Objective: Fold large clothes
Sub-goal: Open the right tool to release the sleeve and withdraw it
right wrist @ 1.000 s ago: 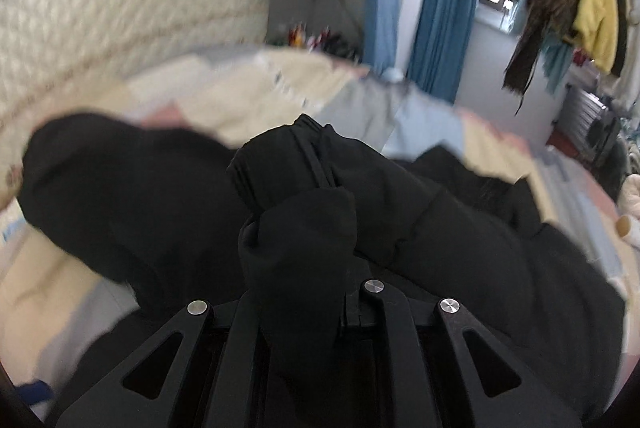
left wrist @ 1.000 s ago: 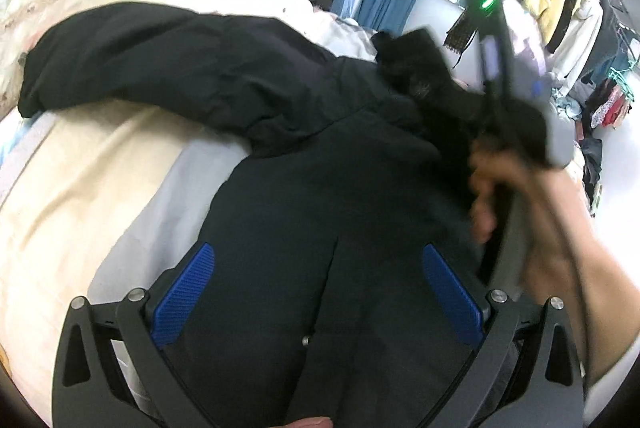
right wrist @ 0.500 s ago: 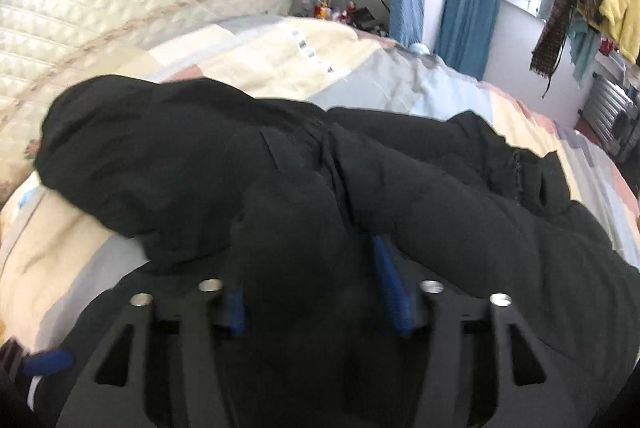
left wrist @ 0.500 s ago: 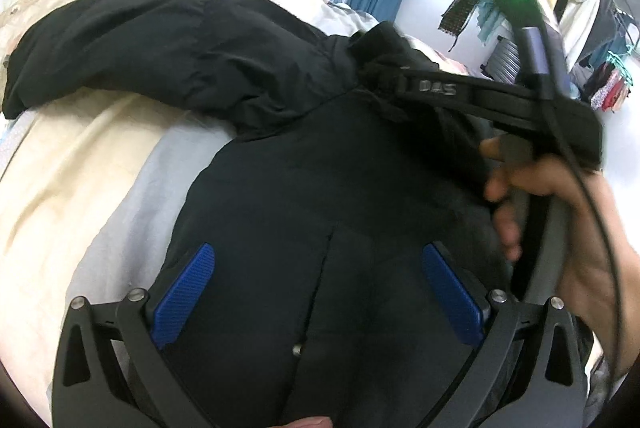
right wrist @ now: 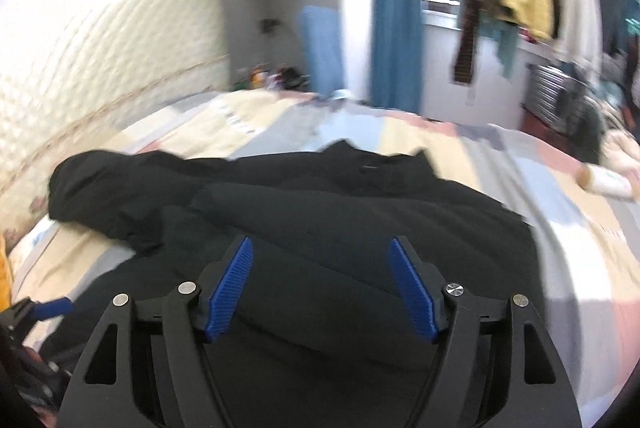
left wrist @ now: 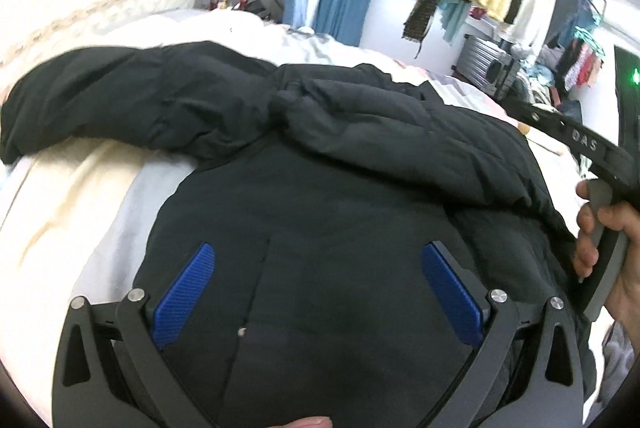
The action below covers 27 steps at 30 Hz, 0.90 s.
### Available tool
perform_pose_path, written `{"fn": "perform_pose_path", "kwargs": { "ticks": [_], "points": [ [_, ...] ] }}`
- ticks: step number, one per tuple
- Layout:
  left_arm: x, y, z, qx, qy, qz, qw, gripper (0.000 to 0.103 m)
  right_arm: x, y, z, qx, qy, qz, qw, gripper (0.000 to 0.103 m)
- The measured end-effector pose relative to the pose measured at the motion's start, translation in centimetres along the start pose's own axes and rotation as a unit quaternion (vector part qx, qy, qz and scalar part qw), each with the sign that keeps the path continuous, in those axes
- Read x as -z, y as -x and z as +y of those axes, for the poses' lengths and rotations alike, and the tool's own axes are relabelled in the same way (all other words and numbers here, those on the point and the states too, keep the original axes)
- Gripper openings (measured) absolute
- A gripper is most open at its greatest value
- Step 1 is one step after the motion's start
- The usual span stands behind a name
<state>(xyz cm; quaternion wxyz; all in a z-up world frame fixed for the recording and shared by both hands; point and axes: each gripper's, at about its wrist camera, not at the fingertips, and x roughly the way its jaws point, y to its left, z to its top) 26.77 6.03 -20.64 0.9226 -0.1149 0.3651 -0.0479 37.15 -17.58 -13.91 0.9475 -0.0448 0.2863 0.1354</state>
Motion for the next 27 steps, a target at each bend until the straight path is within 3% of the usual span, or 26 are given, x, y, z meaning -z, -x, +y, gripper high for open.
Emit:
{"fn": "perform_pose_path", "kwargs": {
  "ticks": [7,9,14,20,27],
  "points": [
    [0.4,-0.3,-2.8,0.012,-0.029,-0.014,0.9994,0.103,4.6,0.6,-8.4,0.069,-0.064,0.026,0.995,0.07],
    [0.6,-0.6,-3.4,0.014,-0.034,-0.013,0.9992,0.103,6.0,0.4,-10.2,0.085,-0.077,0.032,0.993,0.077],
    [0.6,-1.1,-3.9,0.008,-0.037,-0.016,0.9991,0.103,9.8,-0.5,-14.4,0.114,-0.095,0.057,0.987,0.081],
    [0.7,-1.3,-4.3,0.004,-0.04,-0.019,0.999,0.103,11.5,-2.8,-16.5,0.112,-0.115,0.102,0.982,0.082],
    [0.9,-1.8,-4.8,-0.001,-0.053,-0.017,0.9985,0.103,10.5,-3.2,-16.3,0.113,-0.101,0.078,0.985,0.082]
  ]
}}
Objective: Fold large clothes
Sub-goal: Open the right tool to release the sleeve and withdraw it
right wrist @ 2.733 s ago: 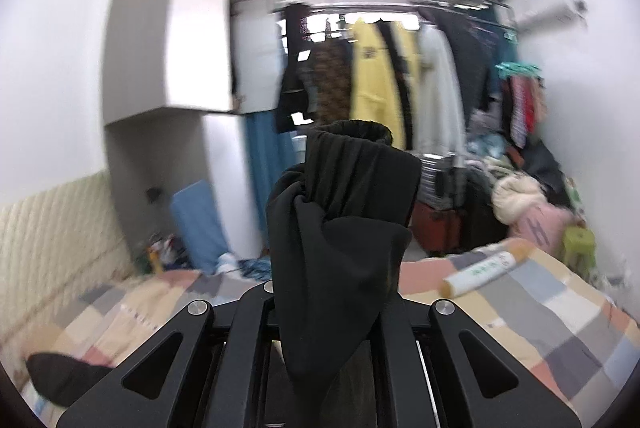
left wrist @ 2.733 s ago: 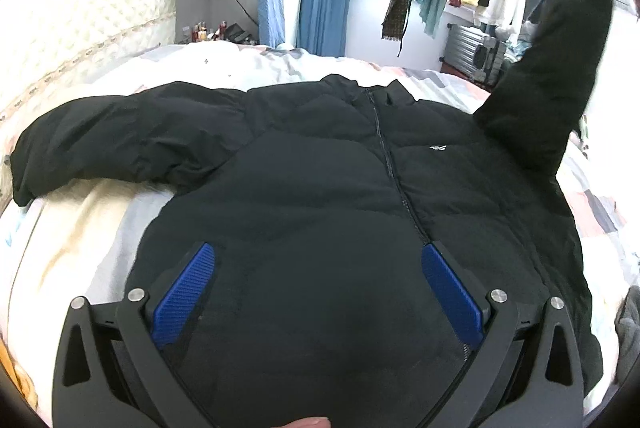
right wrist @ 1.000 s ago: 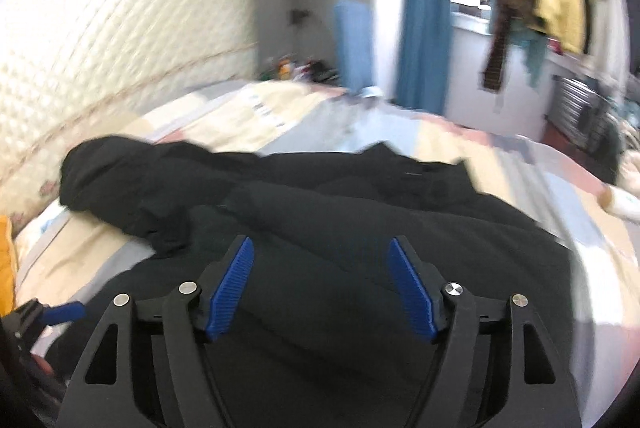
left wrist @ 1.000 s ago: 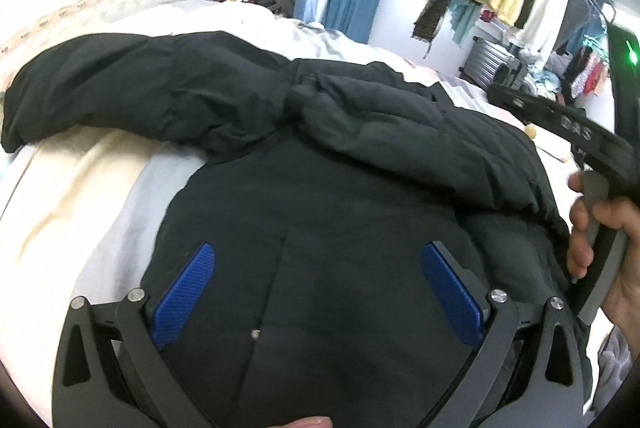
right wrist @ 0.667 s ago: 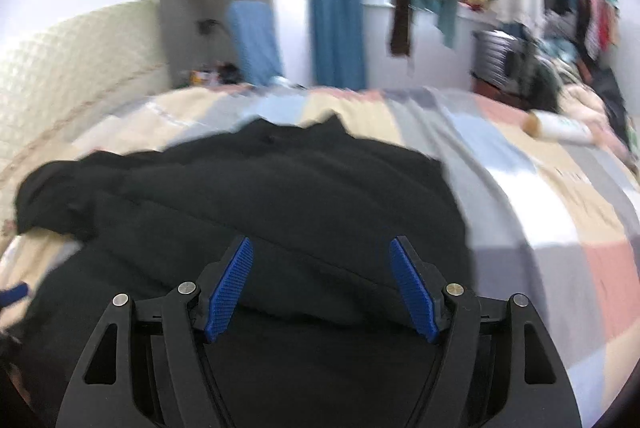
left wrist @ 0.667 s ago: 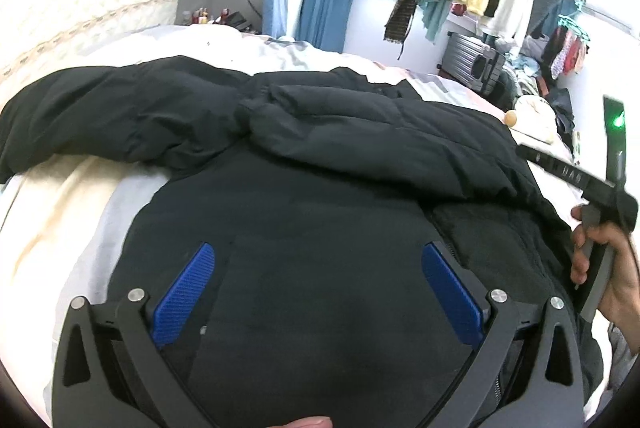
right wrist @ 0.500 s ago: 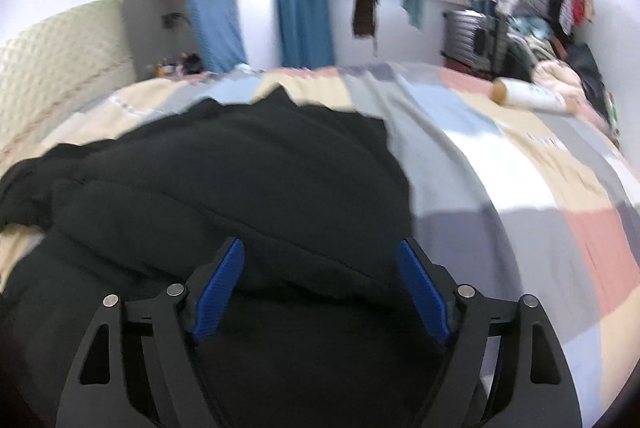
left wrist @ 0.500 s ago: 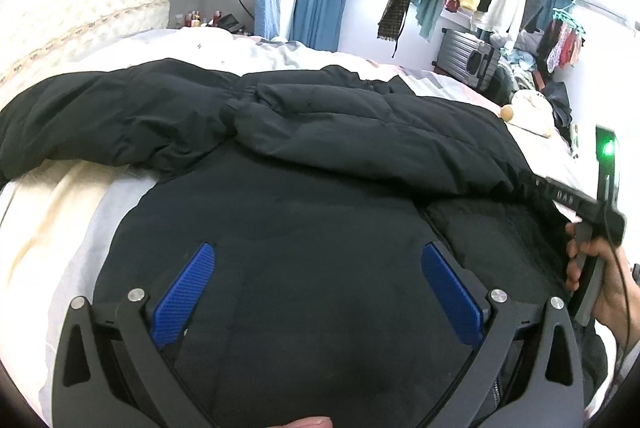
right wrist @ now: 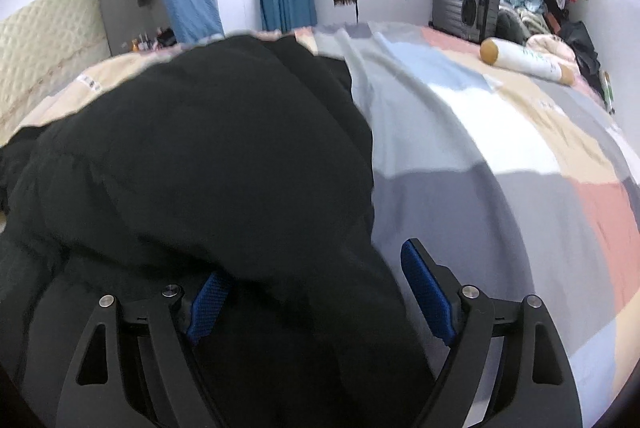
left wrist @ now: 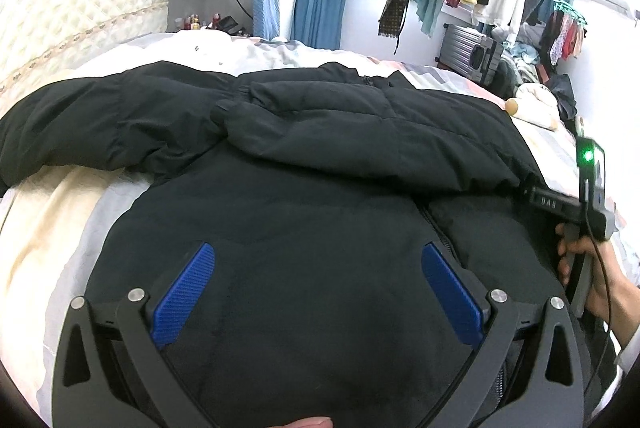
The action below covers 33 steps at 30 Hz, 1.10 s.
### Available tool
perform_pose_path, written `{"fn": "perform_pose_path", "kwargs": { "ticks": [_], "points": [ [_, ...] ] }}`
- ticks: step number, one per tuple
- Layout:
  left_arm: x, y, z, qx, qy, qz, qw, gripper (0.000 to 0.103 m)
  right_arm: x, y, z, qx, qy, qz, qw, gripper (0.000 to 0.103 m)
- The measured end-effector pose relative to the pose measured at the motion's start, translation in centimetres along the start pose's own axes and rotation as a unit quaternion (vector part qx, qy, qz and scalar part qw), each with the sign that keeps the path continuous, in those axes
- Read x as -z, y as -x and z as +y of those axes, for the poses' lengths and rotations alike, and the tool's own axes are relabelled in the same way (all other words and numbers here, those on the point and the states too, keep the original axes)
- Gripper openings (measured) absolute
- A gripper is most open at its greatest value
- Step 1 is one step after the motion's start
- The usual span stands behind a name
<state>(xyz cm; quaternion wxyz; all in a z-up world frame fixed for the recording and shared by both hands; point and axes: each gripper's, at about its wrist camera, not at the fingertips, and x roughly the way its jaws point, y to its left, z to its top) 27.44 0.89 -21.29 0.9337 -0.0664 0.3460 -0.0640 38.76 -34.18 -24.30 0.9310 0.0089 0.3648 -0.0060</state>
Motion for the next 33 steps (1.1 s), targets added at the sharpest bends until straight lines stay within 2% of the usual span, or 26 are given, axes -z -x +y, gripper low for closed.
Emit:
{"fn": "perform_pose_path", "kwargs": {
  "ticks": [5,11,14,21,23,33],
  "points": [
    [0.0,0.3,-0.1,0.006,0.005,-0.006,1.0,0.103,-1.4,0.6,-1.7,-0.007,-0.021,-0.036,0.999,0.082],
    [-0.1,0.9,-0.4,-0.001,0.001,-0.006,1.0,0.103,-1.4,-0.4,-4.9,-0.011,-0.079,-0.026,0.996,0.082],
    [-0.2,1.3,-0.6,-0.003,0.001,-0.009,1.0,0.103,-1.2,0.0,-5.3,-0.013,-0.089,-0.021,0.996,0.082],
    [-0.6,3.3,-1.4,-0.003,-0.006,-0.023,0.9997,0.103,-1.0,4.2,-3.0,-0.031,-0.059,-0.033,0.997,0.083],
    [-0.6,4.1,-1.7,0.005,-0.006,-0.028,0.9996,0.103,-1.0,5.9,-2.3,-0.042,-0.057,-0.04,0.997,0.083],
    [0.0,8.5,-2.4,-0.007,-0.014,-0.059,0.9981,0.103,-0.3,13.6,2.2,-0.071,-0.022,-0.087,0.993,0.085]
  ]
}}
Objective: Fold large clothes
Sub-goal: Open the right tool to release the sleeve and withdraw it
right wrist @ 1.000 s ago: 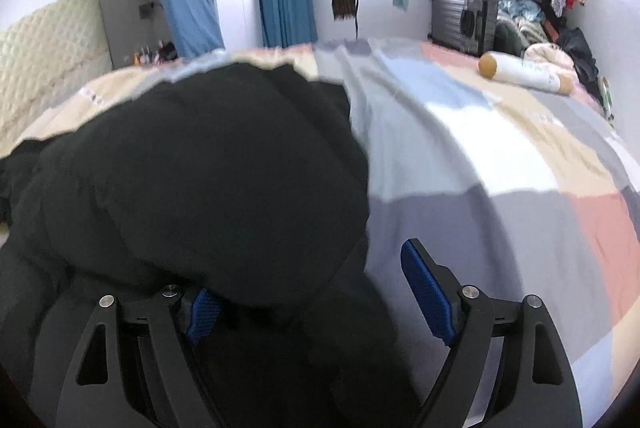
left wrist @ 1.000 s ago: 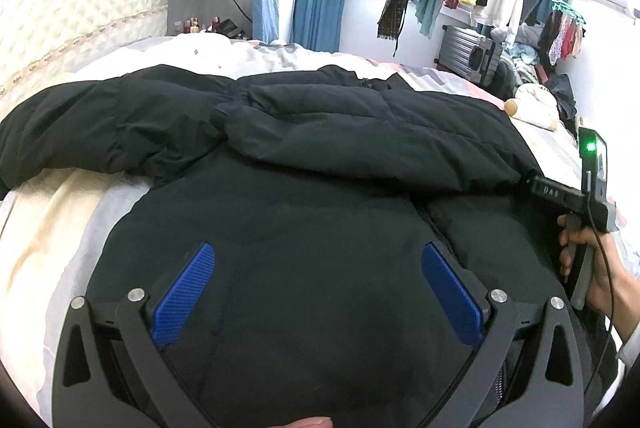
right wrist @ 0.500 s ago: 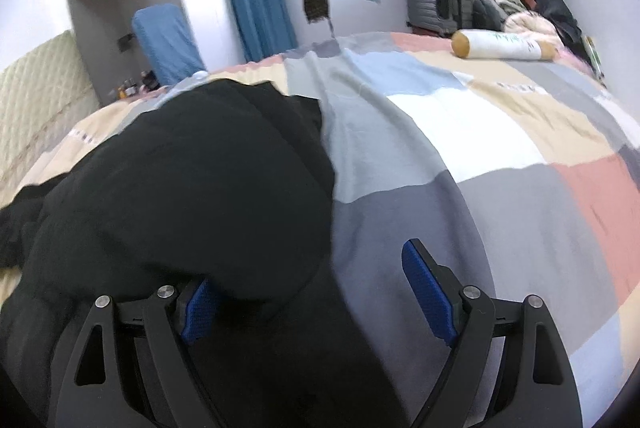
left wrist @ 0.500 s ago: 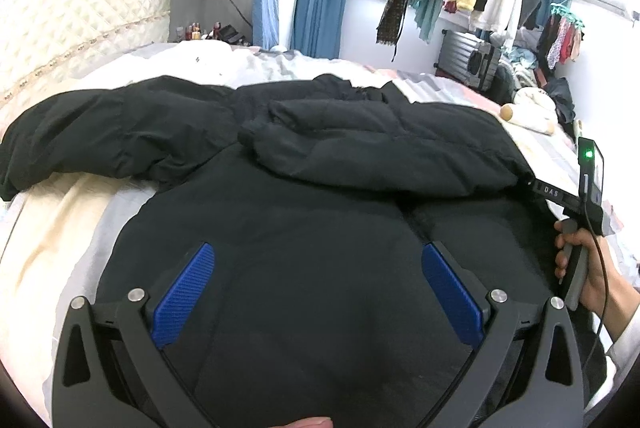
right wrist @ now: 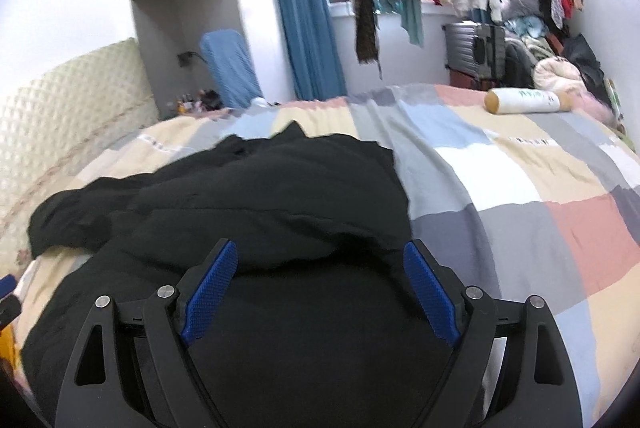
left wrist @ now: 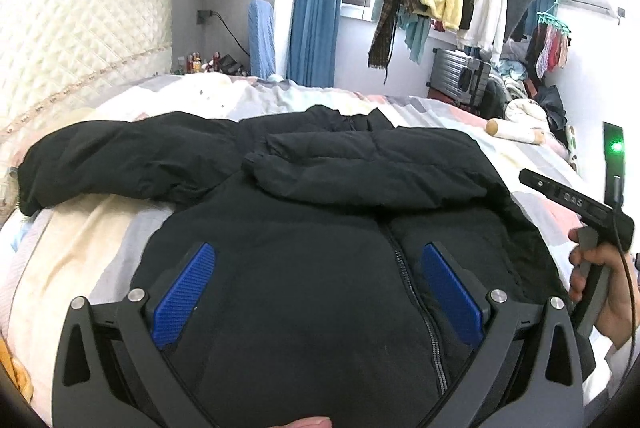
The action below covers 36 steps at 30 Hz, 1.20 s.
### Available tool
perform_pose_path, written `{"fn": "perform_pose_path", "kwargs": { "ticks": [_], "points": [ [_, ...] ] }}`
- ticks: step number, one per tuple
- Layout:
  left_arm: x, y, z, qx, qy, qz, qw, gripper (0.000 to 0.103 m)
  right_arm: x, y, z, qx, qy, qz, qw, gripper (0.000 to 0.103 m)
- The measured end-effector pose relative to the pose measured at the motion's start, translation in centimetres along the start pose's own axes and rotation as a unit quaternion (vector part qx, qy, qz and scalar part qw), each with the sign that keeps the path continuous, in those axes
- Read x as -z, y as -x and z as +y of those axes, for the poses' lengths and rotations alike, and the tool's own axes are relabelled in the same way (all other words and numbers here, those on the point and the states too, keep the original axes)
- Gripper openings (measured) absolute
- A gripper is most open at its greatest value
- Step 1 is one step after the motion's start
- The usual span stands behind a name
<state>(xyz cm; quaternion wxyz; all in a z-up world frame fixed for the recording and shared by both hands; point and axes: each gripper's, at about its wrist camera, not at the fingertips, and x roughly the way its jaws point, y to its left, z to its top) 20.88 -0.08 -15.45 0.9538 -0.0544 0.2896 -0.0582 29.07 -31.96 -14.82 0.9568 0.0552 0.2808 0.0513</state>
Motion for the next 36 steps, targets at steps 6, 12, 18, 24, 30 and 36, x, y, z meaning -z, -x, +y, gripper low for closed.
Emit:
{"fn": "perform_pose_path", "kwargs": {
  "ticks": [6,12,18,24,30,36],
  "points": [
    [0.5,1.9,-0.1,-0.003,0.002,-0.012,0.9999,0.103,1.7,4.0,2.9,-0.034,0.003,-0.012,0.999,0.085],
    [0.9,2.9,-0.2,-0.004,0.003,-0.016,0.9999,0.103,3.5,7.4,5.8,-0.036,0.047,-0.021,0.998,0.085],
    [1.6,3.8,-0.3,-0.001,-0.001,-0.015,0.9999,0.103,4.5,10.0,7.3,-0.034,0.062,-0.026,0.997,0.085],
    [2.5,4.6,-0.2,-0.007,-0.003,-0.016,0.9998,0.103,6.0,12.3,7.7,-0.034,0.048,-0.017,0.998,0.085],
    [2.8,4.7,0.0,-0.004,0.004,-0.015,0.9999,0.103,7.2,15.1,8.4,-0.027,0.059,-0.03,0.997,0.085],
    [2.8,4.9,0.1,0.0,0.004,-0.02,0.9998,0.103,8.7,16.7,9.1,-0.021,0.073,-0.031,0.997,0.089]
  ]
}}
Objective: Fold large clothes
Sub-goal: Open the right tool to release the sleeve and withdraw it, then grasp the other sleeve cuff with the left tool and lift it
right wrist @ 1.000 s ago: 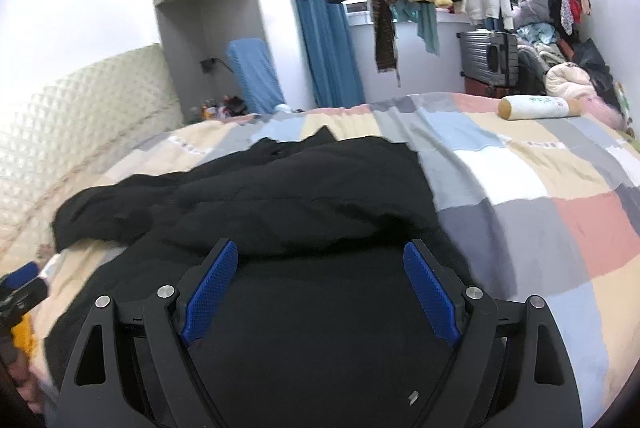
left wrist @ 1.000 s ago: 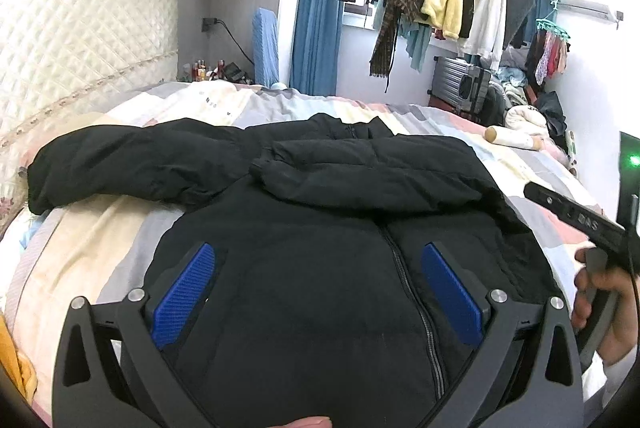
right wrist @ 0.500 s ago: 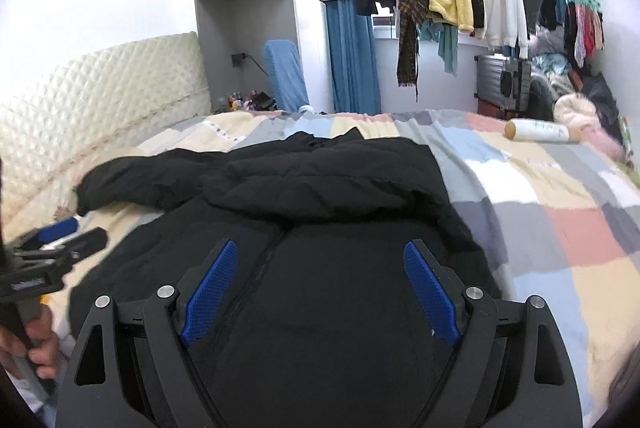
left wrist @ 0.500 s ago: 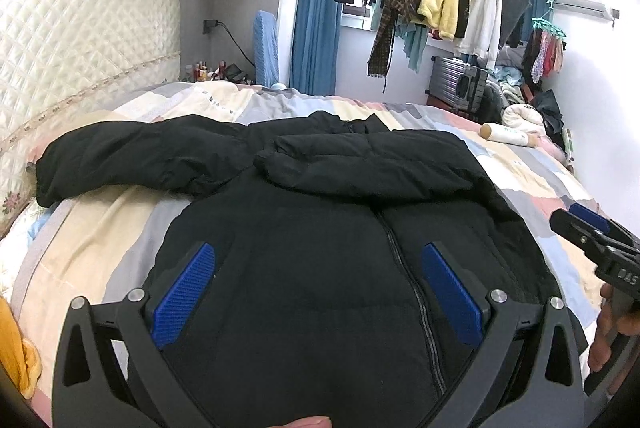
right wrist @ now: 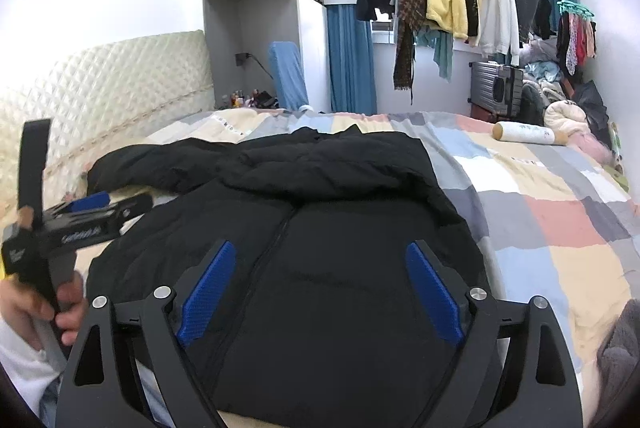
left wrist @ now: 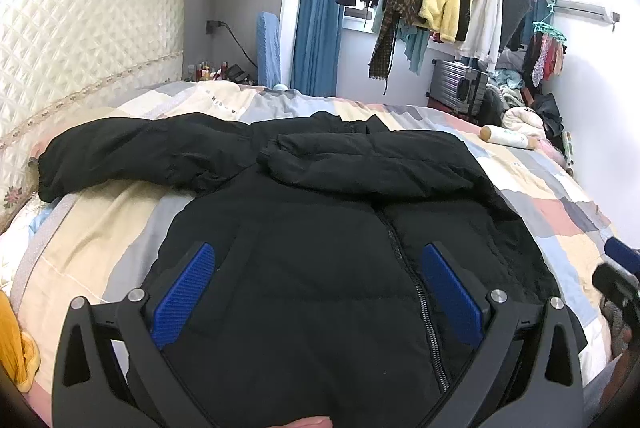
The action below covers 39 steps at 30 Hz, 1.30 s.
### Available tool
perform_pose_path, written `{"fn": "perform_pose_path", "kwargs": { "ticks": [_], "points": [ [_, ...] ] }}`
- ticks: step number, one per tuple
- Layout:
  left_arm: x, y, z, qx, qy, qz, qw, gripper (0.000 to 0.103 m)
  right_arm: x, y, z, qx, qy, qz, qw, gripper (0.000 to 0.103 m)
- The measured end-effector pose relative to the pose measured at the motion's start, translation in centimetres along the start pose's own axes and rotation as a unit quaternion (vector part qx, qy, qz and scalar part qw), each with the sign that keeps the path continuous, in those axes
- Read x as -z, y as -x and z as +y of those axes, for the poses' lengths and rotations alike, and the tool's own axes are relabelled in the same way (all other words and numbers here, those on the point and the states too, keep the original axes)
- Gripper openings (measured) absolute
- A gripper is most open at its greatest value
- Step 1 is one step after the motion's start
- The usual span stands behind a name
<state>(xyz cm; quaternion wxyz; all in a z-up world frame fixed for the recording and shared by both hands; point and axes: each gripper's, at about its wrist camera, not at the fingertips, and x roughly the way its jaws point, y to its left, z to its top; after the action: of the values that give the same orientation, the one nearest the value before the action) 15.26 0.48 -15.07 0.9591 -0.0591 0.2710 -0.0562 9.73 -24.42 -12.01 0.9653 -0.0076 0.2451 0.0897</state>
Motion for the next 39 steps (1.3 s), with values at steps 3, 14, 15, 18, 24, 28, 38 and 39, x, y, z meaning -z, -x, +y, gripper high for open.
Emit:
{"fn": "perform_pose_path", "kwargs": {
  "ticks": [3,14,15,18,24,28,38,39],
  "points": [
    [-0.1,0.0,0.2,0.003,0.003,0.0,1.0,0.103,0.0,0.1,0.6,0.008,0.015,-0.007,1.0,0.095],
    [-6.0,1.0,3.5,-0.001,0.047,-0.037,0.9982,0.103,0.2,-0.5,0.3,0.007,0.009,-0.003,1.0,0.103],
    [-6.7,1.0,3.9,-0.006,0.05,-0.04,0.9979,0.103,0.2,-0.6,0.2,0.007,0.008,0.0,1.0,0.103],
    [-9.5,1.1,6.0,-0.019,0.063,-0.048,0.9967,0.103,0.4,-0.8,0.1,0.006,0.004,0.007,1.0,0.103],
    [-14.4,0.0,11.5,-0.08,0.092,-0.062,0.9906,0.103,0.5,-1.0,0.4,0.009,0.009,0.009,1.0,0.103],
    [-16.4,-1.1,17.3,-0.084,0.139,-0.055,0.9852,0.103,0.7,-1.7,0.5,0.006,0.007,0.02,1.0,0.103],
    [-12.0,-2.3,36.2,-0.079,0.293,-0.033,0.9522,0.103,0.8,-3.4,0.4,0.02,-0.007,0.047,0.999,0.103],
    [-11.0,-2.6,37.9,-0.081,0.311,-0.03,0.9463,0.103,0.8,-3.6,0.4,0.022,-0.008,0.05,0.998,0.103]
  ]
}}
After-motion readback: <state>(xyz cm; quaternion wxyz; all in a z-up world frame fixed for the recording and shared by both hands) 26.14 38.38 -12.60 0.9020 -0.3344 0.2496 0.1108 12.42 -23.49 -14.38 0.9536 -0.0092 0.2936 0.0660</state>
